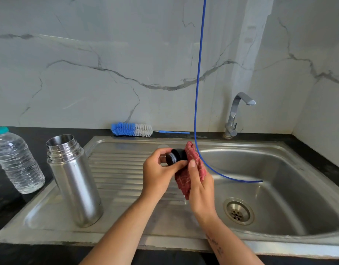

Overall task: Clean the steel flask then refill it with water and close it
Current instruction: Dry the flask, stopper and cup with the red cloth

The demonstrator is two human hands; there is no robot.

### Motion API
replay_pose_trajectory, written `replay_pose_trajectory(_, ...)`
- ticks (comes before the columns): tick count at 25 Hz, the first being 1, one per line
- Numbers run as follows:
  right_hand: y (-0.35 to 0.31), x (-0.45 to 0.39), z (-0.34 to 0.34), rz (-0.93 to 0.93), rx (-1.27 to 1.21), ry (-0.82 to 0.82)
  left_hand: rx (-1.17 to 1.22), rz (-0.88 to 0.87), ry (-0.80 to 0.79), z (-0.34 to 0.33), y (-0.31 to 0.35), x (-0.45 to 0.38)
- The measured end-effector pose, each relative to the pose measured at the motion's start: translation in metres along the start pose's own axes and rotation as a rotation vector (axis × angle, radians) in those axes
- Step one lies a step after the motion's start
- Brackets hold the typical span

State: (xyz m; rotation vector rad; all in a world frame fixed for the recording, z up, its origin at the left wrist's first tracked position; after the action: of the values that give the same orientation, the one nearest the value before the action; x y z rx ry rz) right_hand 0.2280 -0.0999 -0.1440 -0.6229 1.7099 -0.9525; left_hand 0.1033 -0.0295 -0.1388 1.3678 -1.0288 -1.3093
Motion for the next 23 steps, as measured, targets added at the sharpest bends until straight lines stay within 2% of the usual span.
replay_pose_trajectory(2,-0.006,-0.004,0.001,0.135,0.136,-0.040,-0.030,-0.008,-0.068,-0.006,0.001,0.005)
replay_pose_trajectory(4,-0.009,-0.010,0.003,0.187,0.150,-0.039,-0.059,-0.076,-0.153,-0.014,0.005,0.015)
replay_pose_trajectory(5,-0.010,-0.012,0.006,0.174,0.119,-0.022,-0.048,-0.103,-0.187,-0.017,0.007,0.017)
replay_pose_trajectory(7,0.000,-0.015,0.014,0.001,-0.055,0.069,-0.028,-0.160,-0.240,-0.018,0.006,0.020)
replay_pose_trajectory(9,0.010,-0.014,0.016,-0.185,-0.147,0.147,-0.018,-0.203,-0.238,-0.018,0.004,0.021)
replay_pose_trajectory(10,0.012,-0.013,0.016,-0.215,-0.133,0.148,0.002,-0.203,-0.214,-0.018,0.003,0.018)
replay_pose_trajectory(13,0.006,-0.009,0.012,-0.168,-0.085,0.154,0.056,-0.150,-0.134,-0.013,0.002,0.009)
replay_pose_trajectory(17,-0.008,-0.008,0.017,-0.077,-0.101,0.191,-0.161,-0.189,-0.147,-0.004,0.007,0.005)
replay_pose_trajectory(20,-0.011,-0.009,0.024,-0.041,-0.136,0.247,-0.150,-0.092,-0.150,0.003,0.005,-0.003)
replay_pose_trajectory(23,-0.001,-0.012,0.024,-0.093,-0.146,0.272,0.194,0.118,-0.168,0.006,-0.002,-0.012)
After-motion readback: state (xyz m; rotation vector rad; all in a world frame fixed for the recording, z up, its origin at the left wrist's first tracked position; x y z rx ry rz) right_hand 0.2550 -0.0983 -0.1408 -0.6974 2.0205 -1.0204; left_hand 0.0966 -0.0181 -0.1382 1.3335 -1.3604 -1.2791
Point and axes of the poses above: each hand's wrist, its own x-axis away from the middle knuckle, its own z-axis out of the back of the hand, y = z × x, the point moved 5 cm from there along -x, towards the middle knuckle, and after that the axes turned 10 degrees about z, right-handed, at the moved point
